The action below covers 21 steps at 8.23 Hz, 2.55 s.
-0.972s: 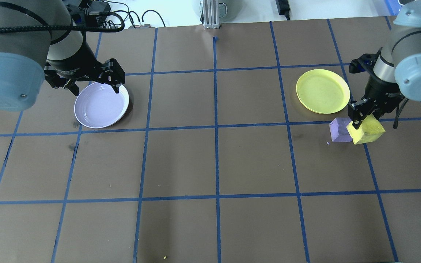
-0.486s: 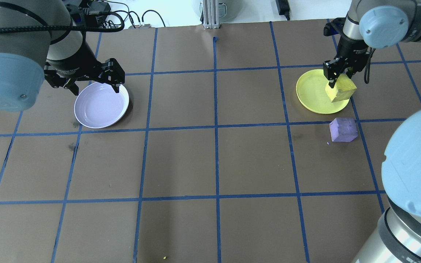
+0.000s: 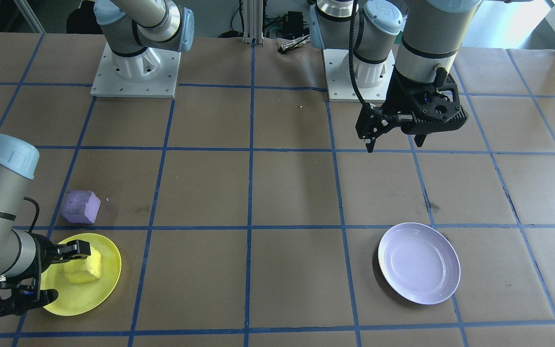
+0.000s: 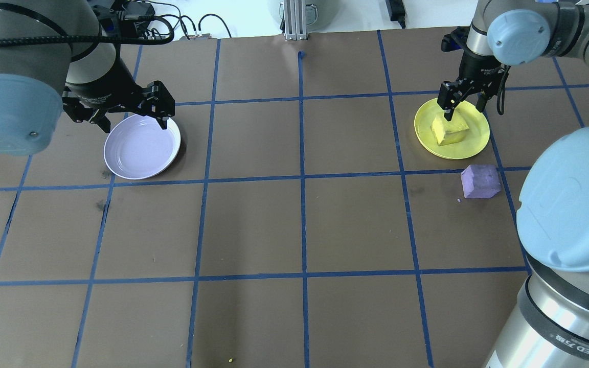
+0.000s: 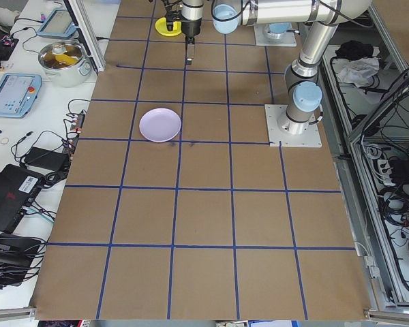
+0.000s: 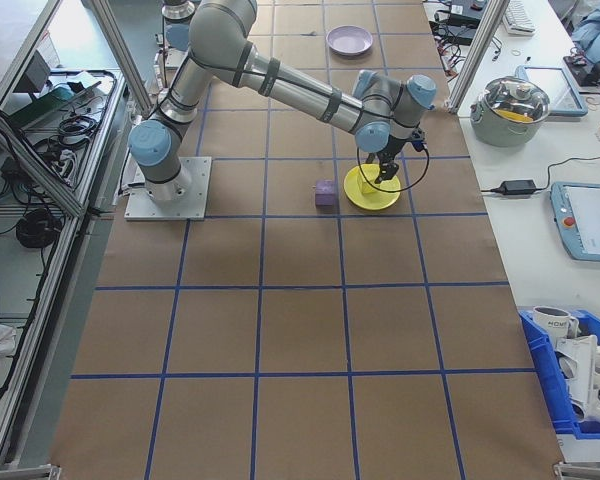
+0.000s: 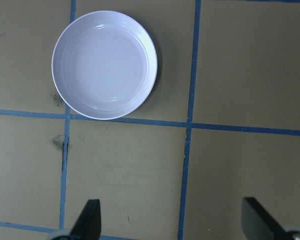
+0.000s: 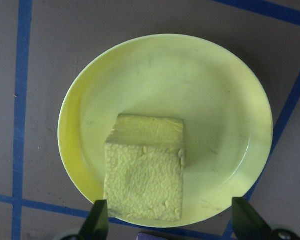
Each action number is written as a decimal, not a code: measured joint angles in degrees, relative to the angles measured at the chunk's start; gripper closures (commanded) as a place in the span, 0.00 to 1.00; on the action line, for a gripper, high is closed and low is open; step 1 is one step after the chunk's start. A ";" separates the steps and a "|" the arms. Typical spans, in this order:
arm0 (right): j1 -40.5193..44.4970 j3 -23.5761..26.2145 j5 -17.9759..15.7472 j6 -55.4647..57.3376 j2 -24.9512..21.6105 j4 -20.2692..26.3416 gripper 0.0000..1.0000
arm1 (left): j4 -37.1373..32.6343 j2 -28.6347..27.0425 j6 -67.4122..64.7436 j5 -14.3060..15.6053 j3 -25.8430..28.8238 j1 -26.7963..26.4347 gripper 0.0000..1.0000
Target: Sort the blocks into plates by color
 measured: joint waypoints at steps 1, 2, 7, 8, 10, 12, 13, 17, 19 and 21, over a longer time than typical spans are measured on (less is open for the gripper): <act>-0.15 -0.03 -0.07 -0.05 -0.41 0.27 0.00 | 0.03 0.00 0.00 -0.02 0.00 0.00 0.00; -0.44 0.13 -0.15 -0.21 -1.21 1.26 0.00 | 0.03 0.02 0.00 -0.05 0.00 0.00 0.00; -7.87 15.54 3.09 2.97 -10.08 -4.54 0.00 | 0.00 0.00 0.00 -0.07 -0.08 0.00 0.00; -8.01 19.90 3.48 4.42 -11.04 -9.06 0.00 | 0.04 0.02 0.00 -0.07 -0.22 0.00 0.00; -8.07 27.60 3.52 4.91 -11.70 -18.11 0.00 | 0.13 0.07 -0.06 0.01 -0.52 -0.06 0.00; -8.09 31.39 3.20 3.60 -11.99 -21.77 0.66 | 0.22 0.08 -0.08 0.03 -0.59 -0.08 0.00; -8.09 32.06 3.00 3.03 -12.54 -22.14 0.86 | 0.22 0.08 -0.08 0.03 -0.61 -0.09 0.00; -4.92 32.70 3.51 6.79 -16.33 -18.95 0.86 | 0.26 0.08 -0.09 0.02 -0.62 -0.06 0.00; 4.34 32.35 3.73 20.31 -17.29 -17.38 0.83 | 0.27 0.08 -0.09 0.02 -0.61 -0.01 0.00; 16.80 31.12 3.73 35.64 -17.00 -17.38 0.80 | 0.29 0.08 -0.23 -0.10 -0.56 0.00 0.00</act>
